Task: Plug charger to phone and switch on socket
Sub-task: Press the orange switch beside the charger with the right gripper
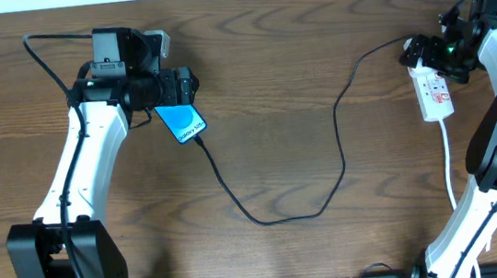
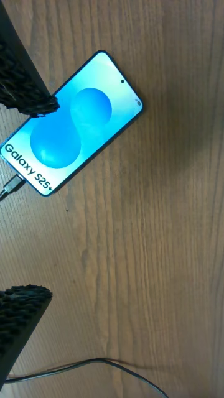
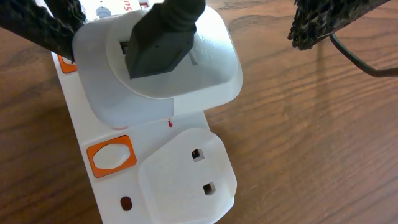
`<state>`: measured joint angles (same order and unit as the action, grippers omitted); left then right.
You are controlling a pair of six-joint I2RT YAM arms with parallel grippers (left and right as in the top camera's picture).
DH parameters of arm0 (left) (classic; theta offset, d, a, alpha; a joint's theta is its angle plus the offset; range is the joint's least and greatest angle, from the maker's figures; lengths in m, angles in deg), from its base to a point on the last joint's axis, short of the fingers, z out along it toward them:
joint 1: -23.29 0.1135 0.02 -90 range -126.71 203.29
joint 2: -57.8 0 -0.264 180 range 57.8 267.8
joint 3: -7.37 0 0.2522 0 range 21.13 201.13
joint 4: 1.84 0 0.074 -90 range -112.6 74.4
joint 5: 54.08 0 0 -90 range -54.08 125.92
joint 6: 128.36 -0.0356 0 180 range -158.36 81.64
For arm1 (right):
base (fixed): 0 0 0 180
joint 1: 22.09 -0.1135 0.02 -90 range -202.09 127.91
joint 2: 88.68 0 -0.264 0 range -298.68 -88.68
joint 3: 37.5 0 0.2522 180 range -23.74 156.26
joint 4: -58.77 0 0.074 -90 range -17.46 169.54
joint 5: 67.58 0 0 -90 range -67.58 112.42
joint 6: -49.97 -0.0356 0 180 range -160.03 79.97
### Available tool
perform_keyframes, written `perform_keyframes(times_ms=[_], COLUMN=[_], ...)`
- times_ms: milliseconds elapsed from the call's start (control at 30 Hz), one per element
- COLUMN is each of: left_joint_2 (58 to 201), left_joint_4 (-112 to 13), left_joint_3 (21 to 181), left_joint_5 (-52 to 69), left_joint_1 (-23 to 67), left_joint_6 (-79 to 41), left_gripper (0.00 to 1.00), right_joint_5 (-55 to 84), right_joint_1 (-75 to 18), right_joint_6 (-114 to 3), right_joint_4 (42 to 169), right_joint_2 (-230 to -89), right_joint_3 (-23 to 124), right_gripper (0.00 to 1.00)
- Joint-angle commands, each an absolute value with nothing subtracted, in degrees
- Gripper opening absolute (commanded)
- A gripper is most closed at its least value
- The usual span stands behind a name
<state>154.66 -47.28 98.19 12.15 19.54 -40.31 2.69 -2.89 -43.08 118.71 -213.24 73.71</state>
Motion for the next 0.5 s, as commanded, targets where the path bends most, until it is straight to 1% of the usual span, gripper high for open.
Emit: perform_keyframes(times_ms=[0,267,467], left_joint_2=[153.5,153.5,153.5], left_joint_4=[-47.3,-47.3,-47.3], left_joint_3=[97.9,97.9,97.9], left_joint_5=[12.6,12.6,12.6], left_joint_1=[19.6,19.6,19.6], left_joint_6=[-41.1,-41.1,-41.1], left_gripper=[0.89,0.89,0.89], right_joint_5=[-9.5,-9.7,-13.6], right_joint_1=[-6.4,-6.4,-6.4], right_joint_6=[-44.7,-45.8,-46.7], right_joint_4=[119.7,119.1,115.7], right_joint_2=[-213.5,-213.5,-213.5], right_joint_3=[73.5,72.0,69.0], right_gripper=[0.99,0.99,0.99])
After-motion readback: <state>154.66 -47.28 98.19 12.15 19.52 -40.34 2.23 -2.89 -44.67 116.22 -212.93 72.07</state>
